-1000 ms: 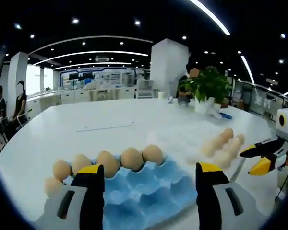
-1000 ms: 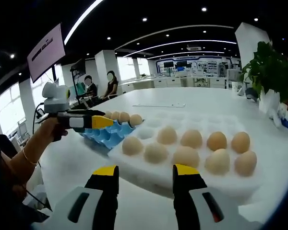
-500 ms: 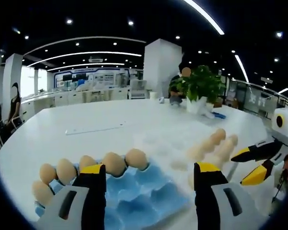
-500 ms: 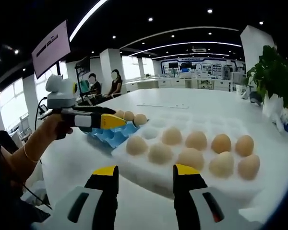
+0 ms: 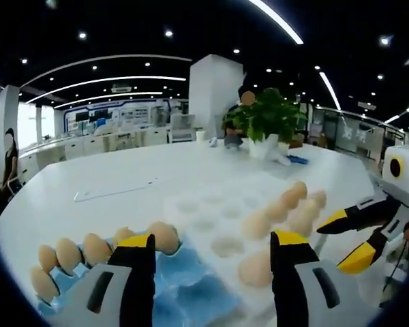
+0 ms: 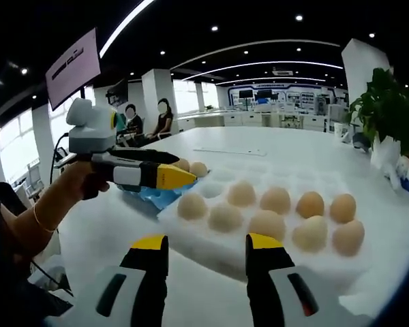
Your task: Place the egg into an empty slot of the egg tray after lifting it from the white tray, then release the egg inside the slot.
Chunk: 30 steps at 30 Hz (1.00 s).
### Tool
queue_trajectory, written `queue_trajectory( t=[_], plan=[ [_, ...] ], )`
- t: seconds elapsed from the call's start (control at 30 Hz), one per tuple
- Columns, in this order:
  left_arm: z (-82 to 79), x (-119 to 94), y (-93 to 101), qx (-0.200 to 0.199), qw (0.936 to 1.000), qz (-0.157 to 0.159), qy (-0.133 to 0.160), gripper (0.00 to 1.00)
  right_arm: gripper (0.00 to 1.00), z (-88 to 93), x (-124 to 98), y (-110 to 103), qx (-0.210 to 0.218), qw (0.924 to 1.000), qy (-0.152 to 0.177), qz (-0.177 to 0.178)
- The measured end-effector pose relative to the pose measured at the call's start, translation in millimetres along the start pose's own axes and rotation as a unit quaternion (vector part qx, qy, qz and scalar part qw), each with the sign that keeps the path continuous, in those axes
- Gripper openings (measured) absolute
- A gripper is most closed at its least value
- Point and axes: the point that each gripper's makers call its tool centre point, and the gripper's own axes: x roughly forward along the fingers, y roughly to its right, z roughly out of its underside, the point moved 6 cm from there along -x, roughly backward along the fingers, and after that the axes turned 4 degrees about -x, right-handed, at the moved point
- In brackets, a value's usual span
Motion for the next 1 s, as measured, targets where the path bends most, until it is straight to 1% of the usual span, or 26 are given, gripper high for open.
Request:
queue_trajectory(
  t=[0.1,0.47,0.63,0.8,0.83,1.0],
  plan=[
    [0.0,5,2.5,-0.001,1.0000,0.000,-0.007,0.66,0.48,0.8,-2,0,0.001,1.0000,0.000,0.002],
    [2.3,19,22.4,0.020,0.9994,0.015,-0.024,0.65,0.48,1.5,-4,5,0.006,1.0000,-0.001,0.002],
    [2.3,22,26.6,0.017,0.9995,0.018,-0.020,0.63,0.47,2.5,-4,3,0.006,1.0000,-0.001,-0.002],
    [5.9,29,31.3,0.019,0.9992,0.025,-0.027,0.62,0.47,4.3,-6,5,0.008,1.0000,-0.003,0.000],
    [7.1,31,32.9,0.016,0.9991,0.027,-0.029,0.62,0.47,4.5,-6,7,0.009,1.0000,-0.003,0.001],
    [10.4,43,41.4,0.005,0.9986,0.038,-0.037,0.60,0.47,6.1,-9,7,0.011,0.9999,-0.004,0.003]
  ],
)
